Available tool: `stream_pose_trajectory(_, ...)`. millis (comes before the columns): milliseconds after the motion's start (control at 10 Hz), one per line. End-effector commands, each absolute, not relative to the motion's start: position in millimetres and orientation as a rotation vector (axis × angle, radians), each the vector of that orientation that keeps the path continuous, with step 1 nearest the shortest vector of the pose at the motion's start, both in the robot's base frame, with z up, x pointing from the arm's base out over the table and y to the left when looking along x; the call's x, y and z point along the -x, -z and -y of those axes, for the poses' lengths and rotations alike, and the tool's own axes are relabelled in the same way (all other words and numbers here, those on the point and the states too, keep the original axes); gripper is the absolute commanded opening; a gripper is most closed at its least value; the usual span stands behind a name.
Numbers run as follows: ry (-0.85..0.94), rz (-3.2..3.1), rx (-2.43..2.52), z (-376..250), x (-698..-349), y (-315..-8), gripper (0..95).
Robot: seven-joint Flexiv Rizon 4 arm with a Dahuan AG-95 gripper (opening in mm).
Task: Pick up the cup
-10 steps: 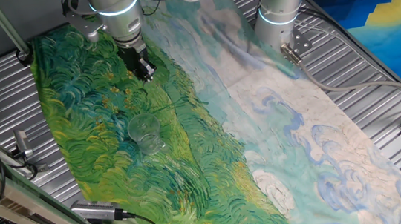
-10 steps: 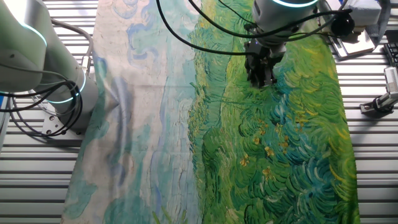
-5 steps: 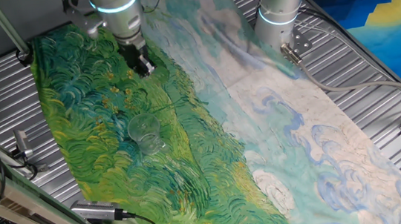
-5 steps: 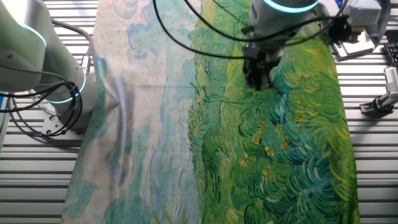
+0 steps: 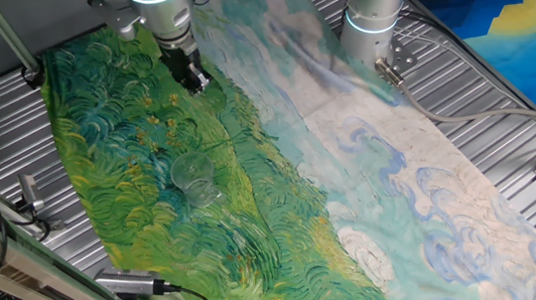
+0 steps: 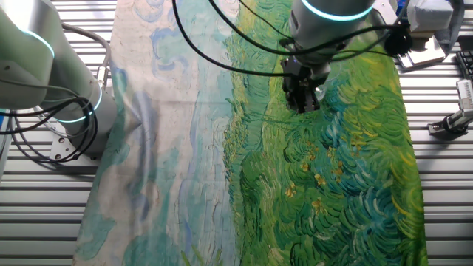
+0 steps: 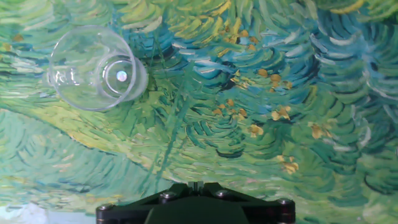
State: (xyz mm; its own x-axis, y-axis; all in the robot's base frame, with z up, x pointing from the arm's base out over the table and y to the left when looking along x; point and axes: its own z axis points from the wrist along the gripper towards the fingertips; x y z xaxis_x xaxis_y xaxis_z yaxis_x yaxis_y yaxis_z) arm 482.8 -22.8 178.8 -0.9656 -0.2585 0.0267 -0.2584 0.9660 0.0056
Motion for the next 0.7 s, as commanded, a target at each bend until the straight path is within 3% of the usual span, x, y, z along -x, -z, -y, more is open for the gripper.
stream_pose_trajectory(100,-0.014,3.081,-0.364,-5.4,-507.8,-182.0,0.0)
stream_pose_trajectory(700,-0.026,3.073,-0.481,-53.2,-569.7,-195.2,0.0)
